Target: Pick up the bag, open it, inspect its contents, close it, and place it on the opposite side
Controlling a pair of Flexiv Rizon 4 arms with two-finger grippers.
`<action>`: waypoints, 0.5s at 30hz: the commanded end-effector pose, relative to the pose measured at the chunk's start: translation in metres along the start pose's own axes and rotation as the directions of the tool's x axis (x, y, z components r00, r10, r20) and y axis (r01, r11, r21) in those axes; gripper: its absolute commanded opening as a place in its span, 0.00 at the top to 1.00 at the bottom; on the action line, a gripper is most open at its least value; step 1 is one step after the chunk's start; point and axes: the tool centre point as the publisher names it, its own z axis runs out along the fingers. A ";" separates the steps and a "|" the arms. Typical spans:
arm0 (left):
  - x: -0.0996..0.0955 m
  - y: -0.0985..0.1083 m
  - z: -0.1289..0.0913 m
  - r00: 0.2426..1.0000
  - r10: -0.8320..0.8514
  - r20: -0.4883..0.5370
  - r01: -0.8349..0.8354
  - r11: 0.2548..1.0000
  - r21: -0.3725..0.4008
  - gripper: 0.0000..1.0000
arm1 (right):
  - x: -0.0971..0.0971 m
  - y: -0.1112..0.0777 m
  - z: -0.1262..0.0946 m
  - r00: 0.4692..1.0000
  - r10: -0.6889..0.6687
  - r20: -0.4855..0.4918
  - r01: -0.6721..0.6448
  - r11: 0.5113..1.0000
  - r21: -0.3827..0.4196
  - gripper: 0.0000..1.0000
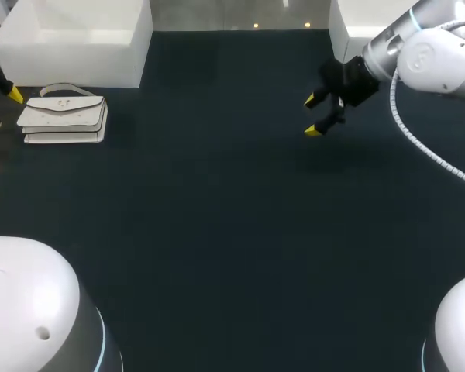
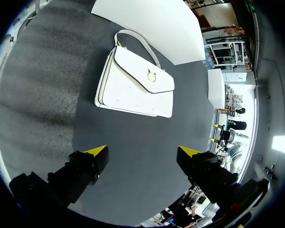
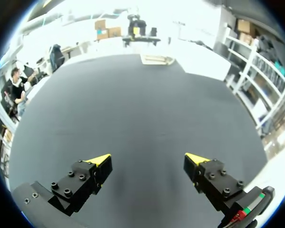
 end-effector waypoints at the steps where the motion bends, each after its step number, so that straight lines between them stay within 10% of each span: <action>1: -0.008 -0.010 -0.001 1.000 -0.006 -0.025 0.005 1.000 -0.019 0.00 | -0.012 0.000 0.007 0.999 -0.002 -0.032 0.002 1.000 -0.007 0.00; 15: -0.030 -0.031 -0.001 0.997 0.045 -0.057 -0.043 0.999 0.022 0.00 | -0.016 0.000 0.011 0.998 0.015 -0.057 -0.017 1.000 -0.025 0.00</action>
